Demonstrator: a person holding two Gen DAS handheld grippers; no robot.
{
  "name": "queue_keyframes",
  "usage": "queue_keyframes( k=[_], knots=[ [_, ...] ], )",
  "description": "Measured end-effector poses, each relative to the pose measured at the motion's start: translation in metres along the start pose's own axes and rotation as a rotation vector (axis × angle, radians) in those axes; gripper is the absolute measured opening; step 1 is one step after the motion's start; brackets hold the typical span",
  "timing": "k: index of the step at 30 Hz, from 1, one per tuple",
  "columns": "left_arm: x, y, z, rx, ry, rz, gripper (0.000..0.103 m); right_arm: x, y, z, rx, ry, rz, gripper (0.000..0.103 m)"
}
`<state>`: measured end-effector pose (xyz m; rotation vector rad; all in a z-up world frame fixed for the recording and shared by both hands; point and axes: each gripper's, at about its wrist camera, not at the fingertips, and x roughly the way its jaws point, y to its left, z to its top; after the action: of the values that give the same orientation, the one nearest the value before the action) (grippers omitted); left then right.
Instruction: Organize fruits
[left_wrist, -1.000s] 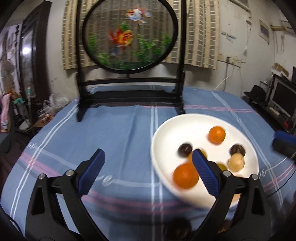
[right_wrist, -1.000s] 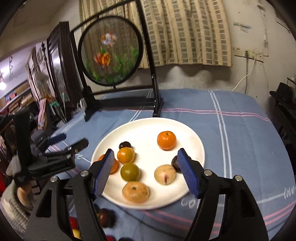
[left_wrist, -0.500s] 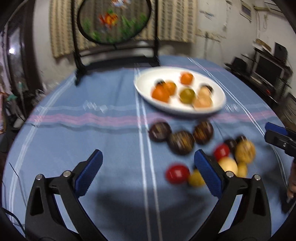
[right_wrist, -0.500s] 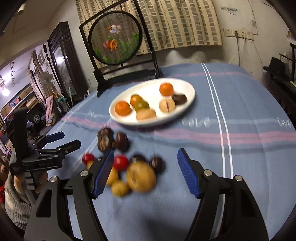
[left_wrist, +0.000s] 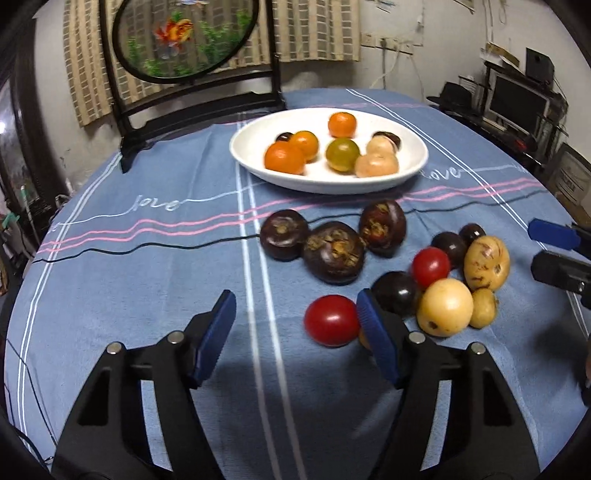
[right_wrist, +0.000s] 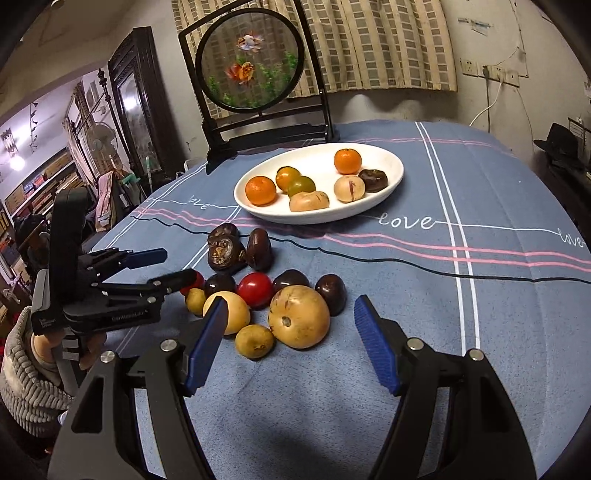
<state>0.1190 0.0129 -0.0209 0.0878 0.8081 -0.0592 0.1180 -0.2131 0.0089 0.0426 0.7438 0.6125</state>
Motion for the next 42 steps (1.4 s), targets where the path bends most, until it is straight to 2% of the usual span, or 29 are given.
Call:
queue_keyframes(
  k=[3, 5, 6, 7, 8, 14, 20, 22, 24, 25, 26, 27, 34, 37, 42],
  knots=[
    [0.002, -0.001, 0.0, -0.005, 0.003, -0.009, 0.069, 0.002, -0.003, 0.0, 0.017, 0.013, -0.006, 0.071],
    [0.003, -0.001, -0.001, -0.006, 0.002, -0.015, 0.066, 0.003, -0.006, 0.0, 0.032, 0.018, -0.008, 0.071],
    [0.002, -0.005, -0.001, 0.008, 0.0, -0.02, 0.056, 0.004, -0.007, 0.0, 0.036, 0.02, -0.009, 0.071],
    [0.001, -0.008, -0.001, 0.024, 0.0, -0.024, 0.04, 0.004, -0.007, 0.0, 0.04, 0.022, -0.01, 0.071],
    [0.002, -0.011, -0.002, 0.035, 0.005, -0.029, 0.032, 0.004, -0.008, 0.0, 0.042, 0.023, -0.011, 0.071],
    [-0.002, -0.008, -0.003, 0.018, -0.005, 0.01, 0.031, 0.007, -0.01, 0.0, 0.053, 0.037, -0.01, 0.071],
    [-0.012, -0.005, -0.002, 0.013, -0.068, 0.136, 0.031, 0.014, -0.014, -0.001, 0.07, 0.077, -0.009, 0.071],
    [-0.014, -0.004, -0.001, 0.015, -0.085, 0.164, 0.031, 0.019, -0.014, -0.001, 0.075, 0.096, -0.003, 0.068],
    [-0.016, -0.004, 0.0, 0.016, -0.093, 0.181, 0.031, 0.024, -0.014, -0.001, 0.078, 0.116, 0.013, 0.061],
    [-0.016, -0.004, 0.0, 0.016, -0.094, 0.184, 0.031, 0.027, -0.014, -0.002, 0.079, 0.125, 0.018, 0.058],
    [-0.016, -0.004, 0.0, 0.016, -0.095, 0.186, 0.031, 0.029, -0.013, -0.001, 0.079, 0.133, 0.024, 0.049],
    [-0.017, -0.003, 0.0, 0.015, -0.099, 0.189, 0.031, 0.034, -0.012, -0.002, 0.079, 0.151, 0.035, 0.048],
    [-0.02, -0.004, -0.002, 0.014, -0.112, 0.187, 0.031, 0.045, -0.013, 0.001, 0.087, 0.173, 0.037, 0.047],
    [-0.021, -0.003, -0.002, 0.011, -0.116, 0.182, 0.025, 0.05, -0.017, 0.003, 0.115, 0.19, 0.051, 0.047],
    [-0.021, -0.003, -0.001, 0.005, -0.116, 0.167, 0.023, 0.048, -0.017, 0.001, 0.114, 0.185, 0.054, 0.043]
  ],
)
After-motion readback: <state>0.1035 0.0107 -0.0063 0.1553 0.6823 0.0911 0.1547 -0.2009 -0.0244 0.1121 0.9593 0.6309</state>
